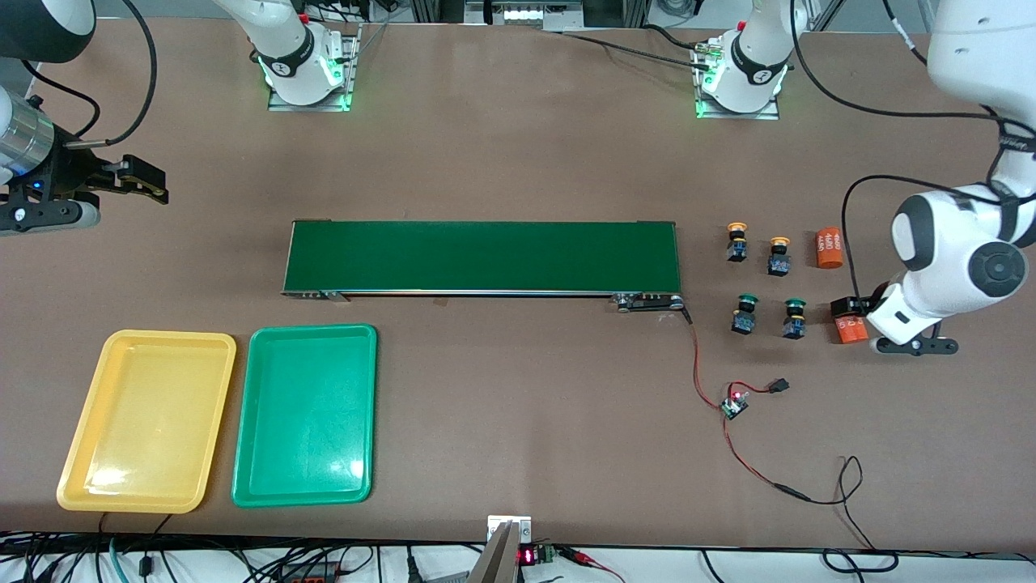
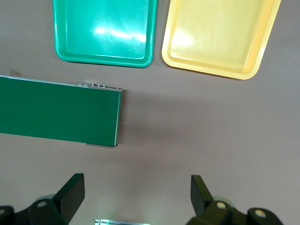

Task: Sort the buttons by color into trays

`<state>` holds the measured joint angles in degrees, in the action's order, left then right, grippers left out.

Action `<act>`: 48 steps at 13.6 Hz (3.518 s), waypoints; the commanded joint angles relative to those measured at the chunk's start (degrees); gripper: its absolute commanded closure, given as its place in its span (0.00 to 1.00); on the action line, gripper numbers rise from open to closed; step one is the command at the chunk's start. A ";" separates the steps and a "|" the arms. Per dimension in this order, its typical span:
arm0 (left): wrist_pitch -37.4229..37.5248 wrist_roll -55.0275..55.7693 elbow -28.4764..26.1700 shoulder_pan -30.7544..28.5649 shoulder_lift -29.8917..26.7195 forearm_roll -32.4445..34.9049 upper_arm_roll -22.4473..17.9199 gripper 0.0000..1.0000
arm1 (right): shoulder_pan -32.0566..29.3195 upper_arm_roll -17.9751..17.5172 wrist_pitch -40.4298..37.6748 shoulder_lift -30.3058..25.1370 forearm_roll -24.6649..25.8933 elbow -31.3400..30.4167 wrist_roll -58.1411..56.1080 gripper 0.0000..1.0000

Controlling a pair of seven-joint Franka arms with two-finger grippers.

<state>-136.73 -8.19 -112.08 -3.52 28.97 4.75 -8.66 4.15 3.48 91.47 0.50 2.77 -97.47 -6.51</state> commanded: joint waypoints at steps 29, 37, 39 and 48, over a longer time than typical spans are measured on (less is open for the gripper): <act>4.62 36.40 -9.21 1.59 -7.61 0.70 39.60 0.01 | -0.28 -0.14 -0.77 4.86 0.13 0.26 -0.52 0.00; 15.33 35.79 -0.26 -2.28 -12.53 1.14 36.98 0.00 | -0.02 -0.14 -0.33 4.42 -2.59 -1.49 0.35 0.00; 15.70 31.43 0.81 -2.54 -12.53 1.40 34.78 0.00 | -0.10 -0.14 3.34 2.76 -3.90 -4.99 0.44 0.00; 5.09 8.90 2.75 -3.60 -2.88 2.19 23.79 0.00 | -0.37 0.13 11.54 -2.17 -11.47 -14.68 0.80 0.00</act>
<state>-128.44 2.80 -110.66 -7.60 21.94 4.90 15.94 4.07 3.60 102.44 -0.48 -7.03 -110.80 -6.36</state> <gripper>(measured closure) 0.000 0.000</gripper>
